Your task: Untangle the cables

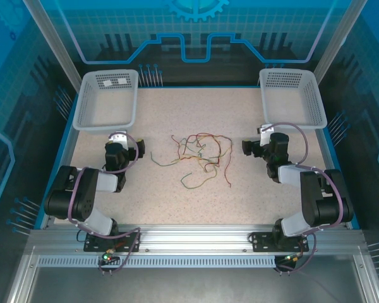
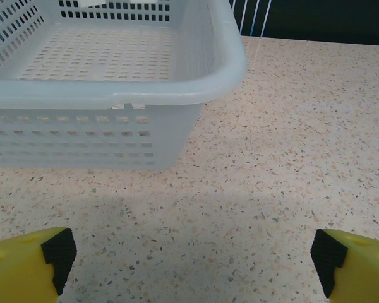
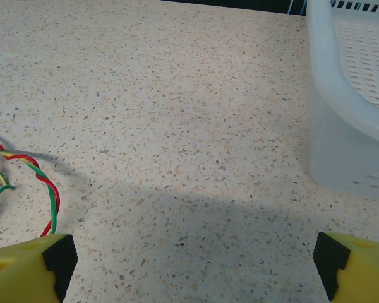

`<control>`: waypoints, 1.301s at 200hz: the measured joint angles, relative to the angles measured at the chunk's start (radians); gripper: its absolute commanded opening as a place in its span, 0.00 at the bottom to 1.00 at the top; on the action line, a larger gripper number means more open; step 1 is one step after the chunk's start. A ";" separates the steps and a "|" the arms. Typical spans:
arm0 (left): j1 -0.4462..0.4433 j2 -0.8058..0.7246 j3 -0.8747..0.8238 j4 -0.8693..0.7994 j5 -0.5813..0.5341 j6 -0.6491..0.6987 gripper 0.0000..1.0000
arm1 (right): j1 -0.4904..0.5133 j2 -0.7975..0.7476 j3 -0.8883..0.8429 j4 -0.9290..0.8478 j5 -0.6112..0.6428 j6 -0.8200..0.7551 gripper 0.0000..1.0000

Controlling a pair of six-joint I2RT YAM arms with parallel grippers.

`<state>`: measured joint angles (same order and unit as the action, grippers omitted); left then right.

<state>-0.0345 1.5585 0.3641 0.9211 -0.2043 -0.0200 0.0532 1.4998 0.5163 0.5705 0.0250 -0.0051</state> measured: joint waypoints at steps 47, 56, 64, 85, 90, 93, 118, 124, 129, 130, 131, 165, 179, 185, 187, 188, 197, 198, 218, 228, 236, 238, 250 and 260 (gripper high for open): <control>-0.106 -0.271 -0.010 -0.194 -0.081 0.025 0.85 | -0.012 -0.094 0.232 -0.400 0.039 0.152 0.97; -0.142 -0.362 0.058 -0.324 -0.063 -0.011 0.77 | -0.013 -0.096 0.320 -0.447 -0.023 0.188 0.89; -0.164 -0.399 0.153 -0.424 -0.044 -0.040 0.70 | 0.001 -0.075 0.416 -0.509 -0.068 0.212 0.83; -0.253 -0.348 0.475 -0.658 -0.006 -0.103 0.53 | 0.099 0.076 0.686 -0.692 -0.104 0.250 0.65; -0.291 -0.312 0.565 -0.712 0.010 -0.117 0.53 | 0.126 0.117 0.733 -0.718 -0.108 0.256 0.65; -0.309 -0.290 0.607 -0.741 0.018 -0.116 0.53 | 0.145 0.142 0.756 -0.731 -0.108 0.262 0.65; -0.443 -0.115 0.853 -0.914 0.144 -0.177 0.55 | 0.246 0.268 0.761 -0.810 -0.142 0.302 0.67; -0.463 -0.084 0.872 -0.943 0.171 -0.188 0.55 | 0.251 0.280 0.740 -0.830 -0.148 0.307 0.68; -0.478 -0.059 0.880 -0.969 0.191 -0.195 0.55 | 0.251 0.286 0.726 -0.846 -0.150 0.312 0.68; -0.480 -0.055 0.881 -0.972 0.194 -0.195 0.55 | 0.251 0.288 0.723 -0.849 -0.149 0.313 0.68; -0.483 -0.048 0.882 -0.978 0.200 -0.196 0.55 | 0.251 0.289 0.719 -0.855 -0.148 0.314 0.68; -0.528 0.061 0.884 -1.106 0.282 -0.203 0.57 | 0.218 0.293 0.694 -0.910 -0.107 0.323 0.69; -0.530 0.067 0.882 -1.119 0.296 -0.199 0.57 | 0.209 0.287 0.679 -0.900 -0.084 0.315 0.71; -0.530 0.066 0.882 -1.115 0.301 -0.198 0.57 | 0.208 0.283 0.672 -0.900 -0.075 0.312 0.72; -0.529 0.066 0.882 -1.114 0.303 -0.198 0.57 | 0.208 0.282 0.669 -0.901 -0.071 0.311 0.72; -0.529 0.066 0.882 -1.111 0.304 -0.197 0.57 | 0.208 0.282 0.668 -0.901 -0.069 0.309 0.72; -0.529 0.066 0.880 -1.102 0.307 -0.194 0.57 | 0.206 0.279 0.661 -0.905 -0.056 0.302 0.72; -0.529 0.066 0.880 -1.100 0.308 -0.192 0.57 | 0.205 0.279 0.661 -0.907 -0.055 0.301 0.72; -0.529 0.066 0.873 -1.092 0.317 -0.191 0.58 | 0.192 0.282 0.665 -0.927 -0.059 0.282 0.70; -0.529 0.066 0.868 -1.085 0.319 -0.191 0.58 | 0.185 0.294 0.681 -0.945 -0.063 0.269 0.68; -0.529 0.066 0.864 -1.078 0.320 -0.191 0.58 | 0.181 0.313 0.702 -0.959 -0.063 0.259 0.67; -0.529 0.066 0.863 -1.076 0.320 -0.191 0.58 | 0.181 0.318 0.706 -0.961 -0.062 0.256 0.66; -0.529 0.066 0.861 -1.072 0.323 -0.190 0.58 | 0.184 0.349 0.733 -0.970 -0.058 0.244 0.65; -0.529 0.066 0.860 -1.066 0.326 -0.191 0.59 | 0.189 0.370 0.746 -0.975 -0.058 0.237 0.64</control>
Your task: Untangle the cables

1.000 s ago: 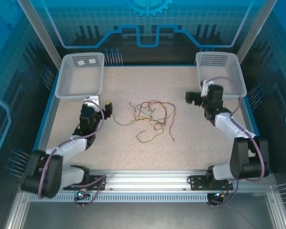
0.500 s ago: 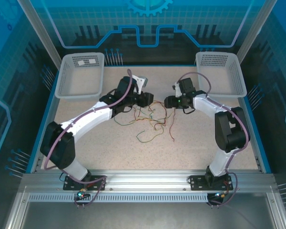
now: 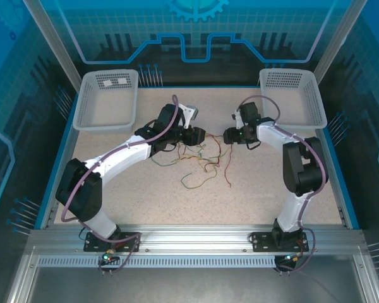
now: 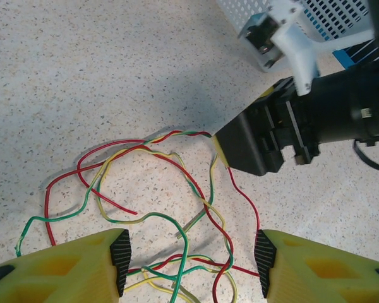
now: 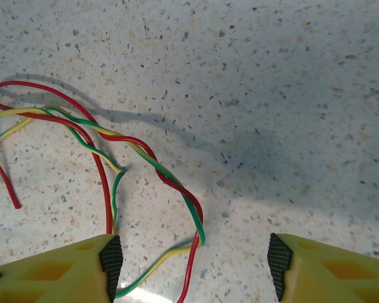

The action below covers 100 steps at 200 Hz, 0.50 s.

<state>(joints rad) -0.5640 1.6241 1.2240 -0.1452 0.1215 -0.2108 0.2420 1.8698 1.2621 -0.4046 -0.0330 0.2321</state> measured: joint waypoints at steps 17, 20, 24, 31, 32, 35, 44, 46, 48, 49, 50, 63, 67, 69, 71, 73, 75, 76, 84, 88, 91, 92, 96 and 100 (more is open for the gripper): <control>0.000 0.000 -0.002 0.013 0.000 0.000 0.58 | 0.006 0.030 0.018 -0.016 0.004 -0.005 0.61; 0.000 0.000 -0.002 0.014 0.000 0.001 0.58 | 0.007 0.037 0.023 -0.021 0.006 -0.007 0.60; 0.000 0.000 -0.002 0.017 0.000 0.001 0.59 | 0.008 0.046 0.031 -0.026 0.008 -0.006 0.60; 0.000 0.000 -0.003 0.019 0.001 0.002 0.59 | 0.009 0.062 0.045 -0.035 0.014 -0.007 0.58; 0.000 0.000 -0.003 0.019 0.001 0.002 0.59 | 0.010 0.064 0.047 -0.036 0.015 -0.008 0.58; 0.000 0.000 -0.003 0.020 0.001 0.002 0.59 | 0.011 0.070 0.053 -0.041 0.019 -0.007 0.57; 0.000 0.000 -0.004 0.021 0.001 0.003 0.59 | 0.013 0.089 0.075 -0.058 0.032 -0.005 0.57; 0.000 0.000 -0.004 0.021 0.001 0.003 0.59 | 0.014 0.093 0.080 -0.061 0.034 -0.005 0.57; 0.000 0.000 -0.004 0.021 0.001 0.003 0.59 | 0.015 0.098 0.087 -0.065 0.037 -0.005 0.57; 0.000 0.000 -0.004 0.021 0.001 0.003 0.59 | 0.015 0.099 0.089 -0.066 0.039 -0.005 0.56; 0.000 0.000 -0.004 0.021 0.001 0.003 0.59 | 0.016 0.101 0.092 -0.069 0.043 -0.004 0.56; 0.000 0.000 -0.009 0.024 0.001 0.003 0.60 | 0.026 0.126 0.125 -0.089 0.071 -0.002 0.49; 0.000 0.000 -0.011 0.024 0.001 0.003 0.60 | 0.030 0.135 0.137 -0.097 0.082 -0.003 0.47; 0.000 0.000 -0.011 0.024 0.001 0.003 0.60 | 0.032 0.137 0.141 -0.101 0.088 0.001 0.46; 0.000 0.000 -0.013 0.024 0.001 0.003 0.60 | 0.034 0.142 0.146 -0.105 0.094 -0.002 0.45; 0.000 0.000 -0.014 0.025 0.001 0.003 0.60 | 0.036 0.145 0.152 -0.109 0.099 -0.002 0.44; 0.000 0.000 -0.016 0.025 0.001 0.003 0.60 | 0.038 0.148 0.155 -0.111 0.103 0.002 0.44; 0.000 0.000 -0.016 0.025 0.001 0.003 0.60 | 0.039 0.149 0.157 -0.113 0.105 0.004 0.43; 0.000 0.000 -0.021 0.026 0.001 0.004 0.60 | 0.046 0.160 0.169 -0.121 0.121 0.005 0.37; 0.000 0.000 -0.024 0.027 0.001 0.005 0.60 | 0.049 0.163 0.171 -0.123 0.125 0.007 0.36; 0.000 0.000 -0.025 0.027 0.001 0.006 0.60 | 0.051 0.166 0.172 -0.123 0.128 0.007 0.35; 0.000 0.000 -0.026 0.028 0.001 0.006 0.60 | 0.052 0.166 0.172 -0.123 0.129 0.005 0.35; 0.000 0.000 -0.029 0.029 0.001 0.007 0.61 | 0.054 0.168 0.172 -0.126 0.132 0.012 0.32; 0.000 0.000 -0.031 0.030 0.001 0.007 0.61 | 0.055 0.170 0.172 -0.130 0.135 0.009 0.29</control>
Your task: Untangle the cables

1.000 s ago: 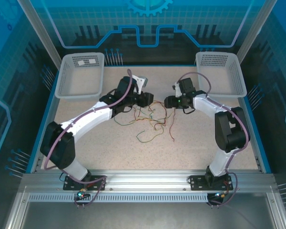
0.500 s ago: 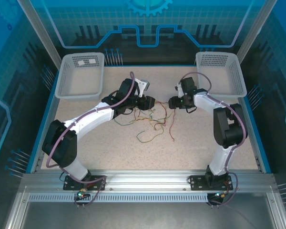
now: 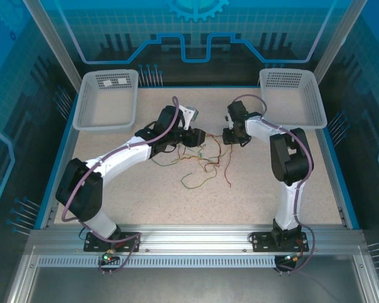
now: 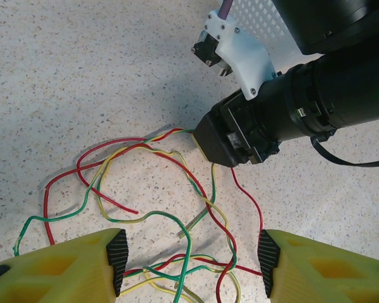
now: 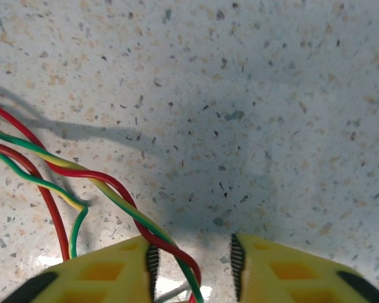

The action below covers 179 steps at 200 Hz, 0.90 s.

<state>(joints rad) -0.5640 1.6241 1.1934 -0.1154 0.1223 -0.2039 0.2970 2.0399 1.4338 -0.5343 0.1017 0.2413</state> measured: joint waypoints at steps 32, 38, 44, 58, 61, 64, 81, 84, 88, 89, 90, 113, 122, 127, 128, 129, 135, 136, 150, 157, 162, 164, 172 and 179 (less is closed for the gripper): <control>0.000 0.000 -0.007 0.005 0.000 0.001 0.62 | 0.006 0.002 -0.001 -0.003 0.011 -0.005 0.20; 0.000 0.000 -0.008 0.007 0.000 0.001 0.61 | 0.008 0.000 -0.004 0.001 0.012 -0.006 0.15; 0.000 0.000 -0.008 0.009 0.000 0.002 0.62 | 0.010 -0.002 -0.009 0.006 0.012 -0.010 0.09; 0.000 0.000 -0.013 0.017 -0.001 0.003 0.62 | 0.017 -0.013 -0.026 0.019 0.012 -0.023 0.04; 0.000 0.000 -0.013 0.016 -0.001 0.003 0.62 | 0.019 -0.017 -0.029 0.023 0.012 -0.026 0.03; 0.000 0.000 -0.014 0.016 -0.001 0.003 0.62 | 0.020 -0.020 -0.032 0.026 0.011 -0.026 0.02; 0.000 -0.002 -0.021 0.017 -0.002 0.003 0.62 | 0.027 -0.037 -0.040 0.031 0.011 -0.032 0.00; 0.000 -0.002 -0.023 0.018 -0.003 0.003 0.63 | 0.029 -0.039 -0.041 0.032 0.012 -0.033 0.00; 0.000 -0.003 -0.026 0.020 -0.005 0.003 0.63 | 0.029 -0.043 -0.041 0.034 0.012 -0.033 0.00; 0.000 -0.003 -0.027 0.020 -0.005 0.003 0.63 | 0.030 -0.043 -0.041 0.034 0.012 -0.033 0.00; 0.000 -0.004 -0.027 0.021 -0.006 0.003 0.63 | 0.029 -0.044 -0.041 0.035 0.012 -0.033 0.00; 0.000 -0.025 -0.048 0.029 -0.024 0.004 0.64 | 0.033 -0.072 -0.043 0.037 0.012 -0.035 0.00; 0.000 -0.040 -0.061 0.037 -0.037 0.004 0.64 | 0.036 -0.090 -0.048 0.036 0.016 -0.037 0.00; 0.000 -0.051 -0.069 0.042 -0.045 0.004 0.65 | 0.038 -0.102 -0.051 0.035 0.016 -0.038 0.00; 0.000 -0.053 -0.071 0.042 -0.046 0.004 0.65 | 0.039 -0.106 -0.053 0.035 0.018 -0.038 0.00; 0.000 -0.056 -0.073 0.043 -0.048 0.004 0.65 | 0.039 -0.108 -0.053 0.035 0.018 -0.038 0.00; 0.000 -0.071 -0.084 0.051 -0.058 0.003 0.66 | 0.043 -0.125 -0.058 0.034 0.023 -0.040 0.00; 0.000 -0.072 -0.086 0.052 -0.059 0.003 0.66 | 0.043 -0.128 -0.059 0.034 0.023 -0.040 0.00; 0.000 -0.110 -0.113 0.071 -0.083 0.003 0.67 | 0.055 -0.176 -0.070 0.029 0.032 -0.042 0.00; 0.000 -0.127 -0.125 0.082 -0.093 0.003 0.67 | 0.061 -0.202 -0.075 0.026 0.038 -0.044 0.00; 0.000 -0.141 -0.134 0.093 -0.101 0.003 0.68 | 0.064 -0.219 -0.076 0.024 0.043 -0.044 0.00; 0.000 -0.146 -0.137 0.099 -0.105 0.003 0.68 | 0.065 -0.227 -0.077 0.024 0.045 -0.044 0.00; 0.001 -0.166 -0.151 0.116 -0.114 0.003 0.69 | 0.069 -0.254 -0.079 0.021 0.053 -0.045 0.00; 0.003 -0.185 -0.166 0.138 -0.119 0.003 0.69 | 0.072 -0.283 -0.080 0.018 0.057 -0.048 0.00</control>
<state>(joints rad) -0.5610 1.4395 1.0275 0.0223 0.0032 -0.2008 0.3687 1.7573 1.3533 -0.5167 0.1589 0.1932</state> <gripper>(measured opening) 0.685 0.055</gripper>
